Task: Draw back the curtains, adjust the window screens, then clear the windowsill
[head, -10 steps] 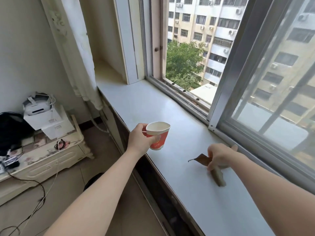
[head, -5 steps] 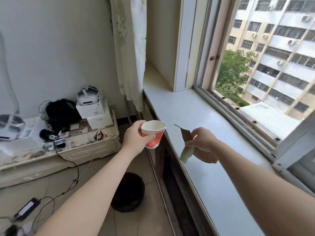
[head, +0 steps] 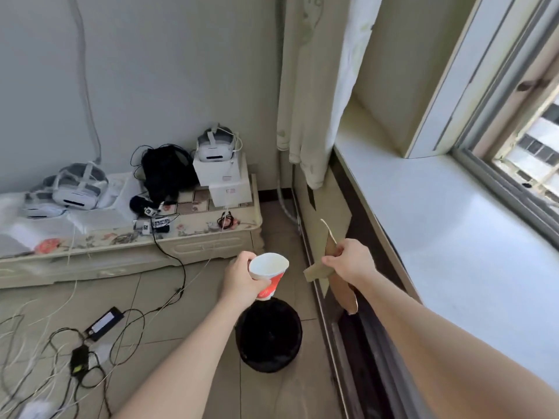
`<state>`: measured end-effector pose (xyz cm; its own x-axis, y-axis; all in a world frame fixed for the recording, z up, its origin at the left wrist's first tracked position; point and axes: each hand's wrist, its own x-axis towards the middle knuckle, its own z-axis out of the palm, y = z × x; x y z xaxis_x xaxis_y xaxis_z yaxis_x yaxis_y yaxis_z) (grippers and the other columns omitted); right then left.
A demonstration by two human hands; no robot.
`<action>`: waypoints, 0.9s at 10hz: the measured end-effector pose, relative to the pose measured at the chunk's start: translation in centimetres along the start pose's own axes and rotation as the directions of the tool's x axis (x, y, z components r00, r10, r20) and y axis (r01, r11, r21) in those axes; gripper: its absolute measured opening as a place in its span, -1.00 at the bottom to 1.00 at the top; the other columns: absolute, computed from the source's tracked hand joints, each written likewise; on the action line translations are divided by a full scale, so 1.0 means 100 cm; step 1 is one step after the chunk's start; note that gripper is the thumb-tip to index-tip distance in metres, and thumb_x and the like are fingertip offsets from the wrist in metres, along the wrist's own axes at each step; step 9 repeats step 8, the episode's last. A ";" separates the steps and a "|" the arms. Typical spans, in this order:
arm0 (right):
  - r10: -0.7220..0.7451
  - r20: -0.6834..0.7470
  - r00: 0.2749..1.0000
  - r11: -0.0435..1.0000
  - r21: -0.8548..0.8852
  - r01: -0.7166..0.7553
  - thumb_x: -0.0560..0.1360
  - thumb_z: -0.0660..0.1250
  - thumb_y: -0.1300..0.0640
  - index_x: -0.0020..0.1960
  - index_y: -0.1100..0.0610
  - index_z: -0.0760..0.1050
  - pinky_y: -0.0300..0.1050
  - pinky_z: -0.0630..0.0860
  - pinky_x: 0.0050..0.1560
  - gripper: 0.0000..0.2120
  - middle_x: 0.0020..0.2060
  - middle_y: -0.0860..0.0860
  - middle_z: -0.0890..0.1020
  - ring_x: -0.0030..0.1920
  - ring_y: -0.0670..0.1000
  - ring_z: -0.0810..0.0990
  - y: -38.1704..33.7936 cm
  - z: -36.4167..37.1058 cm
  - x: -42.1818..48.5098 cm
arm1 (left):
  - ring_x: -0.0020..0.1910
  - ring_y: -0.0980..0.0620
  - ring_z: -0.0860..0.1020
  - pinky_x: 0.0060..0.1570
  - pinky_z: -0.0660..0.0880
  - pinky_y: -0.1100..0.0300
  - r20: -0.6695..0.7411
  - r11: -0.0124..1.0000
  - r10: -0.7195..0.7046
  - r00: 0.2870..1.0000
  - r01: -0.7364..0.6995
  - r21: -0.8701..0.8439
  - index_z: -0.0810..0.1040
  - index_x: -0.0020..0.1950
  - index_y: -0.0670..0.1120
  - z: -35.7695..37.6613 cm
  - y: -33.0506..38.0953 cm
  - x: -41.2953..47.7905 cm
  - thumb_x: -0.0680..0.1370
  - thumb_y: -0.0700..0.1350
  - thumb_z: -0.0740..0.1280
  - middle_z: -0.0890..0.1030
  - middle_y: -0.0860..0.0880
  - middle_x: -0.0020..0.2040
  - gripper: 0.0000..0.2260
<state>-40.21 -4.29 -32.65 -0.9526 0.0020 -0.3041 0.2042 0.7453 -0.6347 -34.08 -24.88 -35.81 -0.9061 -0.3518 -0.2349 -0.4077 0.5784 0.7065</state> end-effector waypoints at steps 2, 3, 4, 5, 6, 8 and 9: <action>0.103 0.011 0.995 0.993 0.062 -0.103 0.41 0.35 0.16 -0.11 0.16 0.49 0.08 0.63 -0.10 -0.90 -0.22 0.12 0.65 -0.21 0.15 0.66 0.008 0.060 0.027 | 0.08 0.01 0.49 0.00 0.39 0.22 0.139 0.999 -0.015 0.990 0.021 -0.042 0.42 0.29 -0.03 0.012 -0.044 0.043 0.38 -0.17 0.46 0.50 0.00 0.15 -0.50; 0.148 0.030 0.989 0.984 0.099 -0.150 0.42 0.29 0.24 -0.18 0.15 0.46 0.07 0.63 -0.10 -0.97 -0.29 0.13 0.66 -0.27 0.14 0.67 0.007 0.082 0.033 | -0.18 0.04 0.52 -0.27 0.38 0.30 0.129 1.000 0.008 0.992 -0.005 -0.022 0.52 -0.06 -0.03 0.010 -0.053 0.059 0.45 -0.19 0.38 0.56 0.04 -0.16 -0.88; 0.203 0.075 0.976 0.963 0.164 -0.213 0.42 0.22 0.30 -0.18 0.14 0.47 0.06 0.65 -0.14 -0.90 -0.39 0.11 0.64 -0.32 0.13 0.67 0.010 0.111 0.042 | -0.31 0.10 0.46 -0.40 0.31 0.35 0.114 1.000 0.021 0.993 -0.022 0.009 0.45 -0.27 0.02 0.012 -0.060 0.075 0.47 -0.20 0.31 0.49 0.10 -0.32 -0.84; 0.232 0.106 0.967 0.947 0.204 -0.249 0.42 0.24 0.29 -0.17 0.10 0.47 0.08 0.64 -0.08 -0.89 -0.36 0.11 0.66 -0.24 0.12 0.69 0.023 0.148 0.058 | -0.29 0.07 0.47 -0.36 0.35 0.34 0.115 1.000 0.024 0.993 -0.025 0.010 0.45 -0.30 0.03 0.021 -0.070 0.093 0.48 -0.20 0.28 0.49 0.11 -0.33 -0.81; 0.248 0.115 0.962 0.938 0.220 -0.268 0.40 0.28 0.28 -0.02 0.14 0.52 0.08 0.61 0.00 -0.82 -0.20 0.14 0.69 -0.13 0.13 0.68 0.043 0.183 0.080 | -0.27 0.09 0.48 -0.31 0.37 0.32 0.107 0.999 0.037 0.994 -0.037 0.005 0.49 -0.22 0.01 0.030 -0.084 0.111 0.48 -0.18 0.28 0.50 0.12 -0.30 -0.89; 0.303 0.287 0.909 0.901 0.225 -0.372 0.47 0.34 0.27 0.49 0.17 0.14 0.04 0.61 0.01 -0.34 0.00 0.15 0.53 -0.17 0.11 0.60 0.065 0.219 0.097 | -0.23 0.10 0.49 -0.32 0.36 0.35 0.099 0.999 0.006 0.995 -0.002 -0.038 0.52 -0.14 0.00 0.048 -0.109 0.127 0.49 -0.17 0.29 0.50 0.15 -0.29 -0.93; 0.303 0.287 0.909 0.901 0.225 -0.372 0.47 0.34 0.27 0.49 0.17 0.14 0.04 0.61 0.01 -0.34 0.00 0.15 0.53 -0.17 0.11 0.60 0.065 0.219 0.097 | -0.23 0.10 0.49 -0.32 0.36 0.35 0.099 0.999 0.006 0.995 -0.002 -0.038 0.52 -0.14 0.00 0.048 -0.109 0.127 0.49 -0.17 0.29 0.50 0.15 -0.29 -0.93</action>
